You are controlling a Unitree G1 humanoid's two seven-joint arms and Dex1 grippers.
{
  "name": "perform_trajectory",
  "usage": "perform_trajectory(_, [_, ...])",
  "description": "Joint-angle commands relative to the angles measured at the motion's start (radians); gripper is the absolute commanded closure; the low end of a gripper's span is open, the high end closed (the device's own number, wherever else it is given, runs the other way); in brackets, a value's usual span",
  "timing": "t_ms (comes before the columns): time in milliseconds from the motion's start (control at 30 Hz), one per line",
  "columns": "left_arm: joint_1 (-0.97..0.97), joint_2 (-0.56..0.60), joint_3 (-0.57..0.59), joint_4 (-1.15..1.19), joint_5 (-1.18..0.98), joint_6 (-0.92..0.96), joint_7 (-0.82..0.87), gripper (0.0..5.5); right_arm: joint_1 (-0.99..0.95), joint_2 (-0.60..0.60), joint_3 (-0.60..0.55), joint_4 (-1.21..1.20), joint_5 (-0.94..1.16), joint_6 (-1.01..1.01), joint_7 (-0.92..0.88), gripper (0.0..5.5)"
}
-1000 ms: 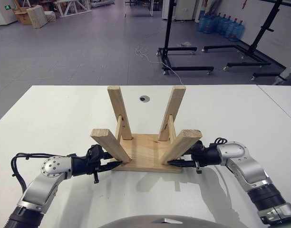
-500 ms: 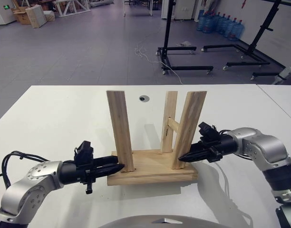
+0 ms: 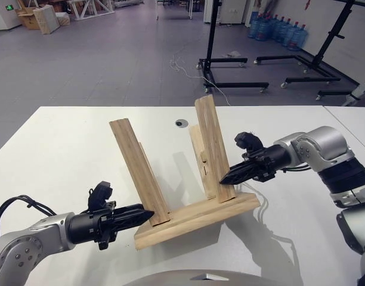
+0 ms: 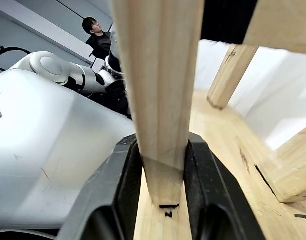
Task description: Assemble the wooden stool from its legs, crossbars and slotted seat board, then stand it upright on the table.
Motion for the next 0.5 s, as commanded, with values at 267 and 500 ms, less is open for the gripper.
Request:
perform_trajectory(267, [-0.096, -0.027, 0.014, 0.165, 0.047, 0.033, 0.028, 3.39, -0.018, 0.059, 0.083, 0.023, 0.027, 0.018, -0.009, 4.48])
perform_trajectory(500, [-0.096, 0.002, -0.006, 0.204, 0.18, -0.008, -0.035, 2.39, -0.054, 0.076, 0.079, 0.148, -0.028, 0.014, -0.012, 3.24])
